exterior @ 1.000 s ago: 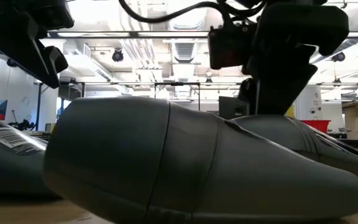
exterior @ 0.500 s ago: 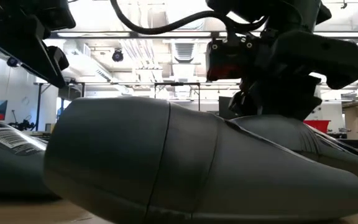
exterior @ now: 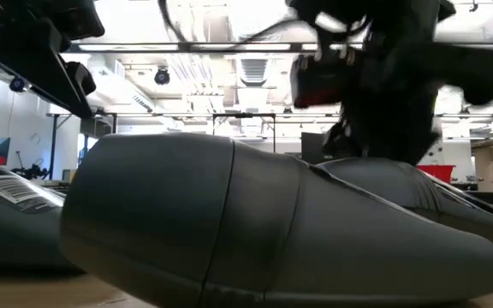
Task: Pick & Place Travel size toiletries
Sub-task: Put the blue razor into the left red bin
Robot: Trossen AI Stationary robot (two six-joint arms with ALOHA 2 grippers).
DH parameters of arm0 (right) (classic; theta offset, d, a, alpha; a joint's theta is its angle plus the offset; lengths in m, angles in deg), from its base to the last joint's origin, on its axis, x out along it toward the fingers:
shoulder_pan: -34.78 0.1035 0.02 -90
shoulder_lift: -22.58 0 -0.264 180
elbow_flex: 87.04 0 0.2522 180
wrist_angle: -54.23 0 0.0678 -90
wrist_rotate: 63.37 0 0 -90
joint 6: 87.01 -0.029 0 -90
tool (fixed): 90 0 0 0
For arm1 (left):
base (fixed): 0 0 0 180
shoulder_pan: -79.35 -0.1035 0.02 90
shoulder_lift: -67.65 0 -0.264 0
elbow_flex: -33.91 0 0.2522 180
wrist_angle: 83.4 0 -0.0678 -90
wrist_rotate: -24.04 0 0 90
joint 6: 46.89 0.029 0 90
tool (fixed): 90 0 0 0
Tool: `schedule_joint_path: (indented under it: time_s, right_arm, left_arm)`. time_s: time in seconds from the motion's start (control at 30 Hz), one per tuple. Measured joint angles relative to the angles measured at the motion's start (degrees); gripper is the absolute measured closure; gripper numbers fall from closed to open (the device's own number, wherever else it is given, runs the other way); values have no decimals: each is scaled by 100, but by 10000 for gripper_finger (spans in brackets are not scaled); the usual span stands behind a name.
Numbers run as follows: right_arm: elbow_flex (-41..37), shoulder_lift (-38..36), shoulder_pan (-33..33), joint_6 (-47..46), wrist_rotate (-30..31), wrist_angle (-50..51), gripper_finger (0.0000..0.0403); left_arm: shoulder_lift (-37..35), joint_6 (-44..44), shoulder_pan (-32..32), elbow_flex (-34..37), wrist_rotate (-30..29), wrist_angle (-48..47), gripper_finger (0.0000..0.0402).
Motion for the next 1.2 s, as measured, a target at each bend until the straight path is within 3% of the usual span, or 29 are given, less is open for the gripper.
schedule_joint_path:
  time_s: [0.27,0.57,0.77,0.93,1.07,1.2]
  right_arm:
    - [49,-803,-635,-441,-362,124,373]
    - [473,-1066,-1096,-655,-1167,-40,373]
    - [828,-996,-1148,-653,-1156,-29,373]
    - [930,-929,-1200,-676,-1158,2,374]
    - [913,-916,-1212,-690,-1178,29,374]
    - [899,-916,-1203,-694,-1180,50,373]
  left_arm:
    - [182,2215,2,0,32,739,252]
    - [687,4241,-4,-572,-1192,1140,252]
    - [1324,5450,-4,-910,-1313,1315,252]
    - [1802,6174,-4,-1175,-1582,1854,252]
    - [1990,6218,-5,-1330,-1996,1855,246]
    - [2030,6317,-7,-1408,-1968,1941,229]
